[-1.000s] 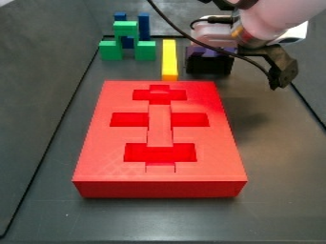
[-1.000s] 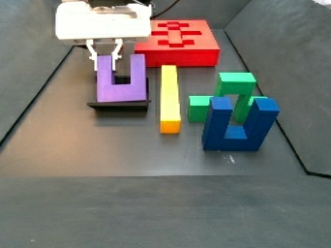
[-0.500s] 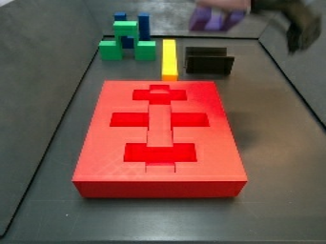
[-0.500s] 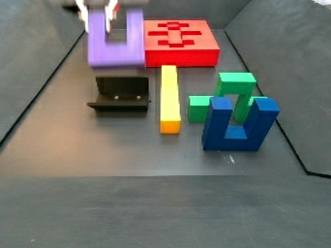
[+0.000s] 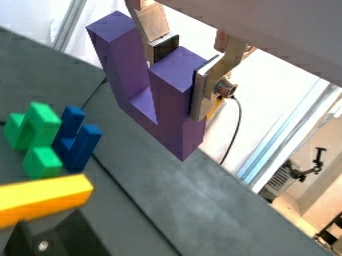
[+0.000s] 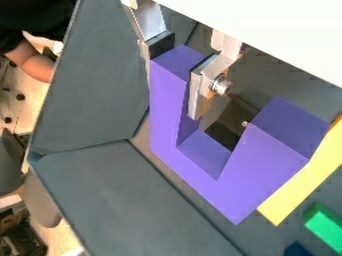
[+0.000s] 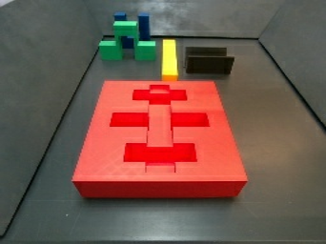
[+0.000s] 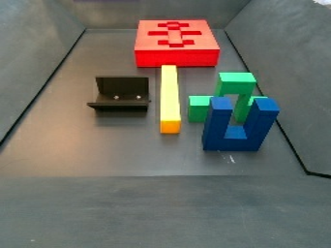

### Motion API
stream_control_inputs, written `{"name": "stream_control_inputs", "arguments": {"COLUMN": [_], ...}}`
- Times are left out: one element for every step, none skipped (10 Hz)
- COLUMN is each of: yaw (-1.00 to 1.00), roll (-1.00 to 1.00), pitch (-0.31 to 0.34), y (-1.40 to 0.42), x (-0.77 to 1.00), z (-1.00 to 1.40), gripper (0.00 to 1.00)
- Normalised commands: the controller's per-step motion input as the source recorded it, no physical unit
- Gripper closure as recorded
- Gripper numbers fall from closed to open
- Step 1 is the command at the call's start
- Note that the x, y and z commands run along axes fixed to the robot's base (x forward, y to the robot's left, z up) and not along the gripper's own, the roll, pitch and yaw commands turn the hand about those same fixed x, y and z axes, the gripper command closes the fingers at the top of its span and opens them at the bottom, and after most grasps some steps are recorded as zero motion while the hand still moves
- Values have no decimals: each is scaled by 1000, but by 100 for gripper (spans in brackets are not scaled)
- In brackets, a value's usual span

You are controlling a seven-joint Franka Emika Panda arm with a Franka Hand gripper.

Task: Pick up the purple object. Move up. Place the purple object on the fixture. Regrasp the purple object. Move to above the board. Insert the purple object.
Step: Move to above the board.

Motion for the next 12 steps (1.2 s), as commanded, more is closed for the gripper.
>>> {"name": "stream_control_inputs", "arguments": {"yaw": [1,18,-46,-43,-34,-25,-18,-18,-14,-12,-18,-21], "roll": [9,-1,-1000,-1000,-1000,-1000,-1000,-1000,-1000,-1000,-1000,-1000], "pitch": [106,111,58,51,13,5,3,2,-7,-2,12,-2], "y": [-5,-11,-1400,-1400,-1400,-1400,-1400,-1400,-513,-271,-95,-79], "x": [48,52,-1209,-1223,-1315,-1379,-1388,-1388,-557,-325,-108,-103], "z": [299,182,284,278,296,263,260,254,92,38,26,22], "gripper": [100,100,100,100,100,100,100,100,100,100,100,100]}}
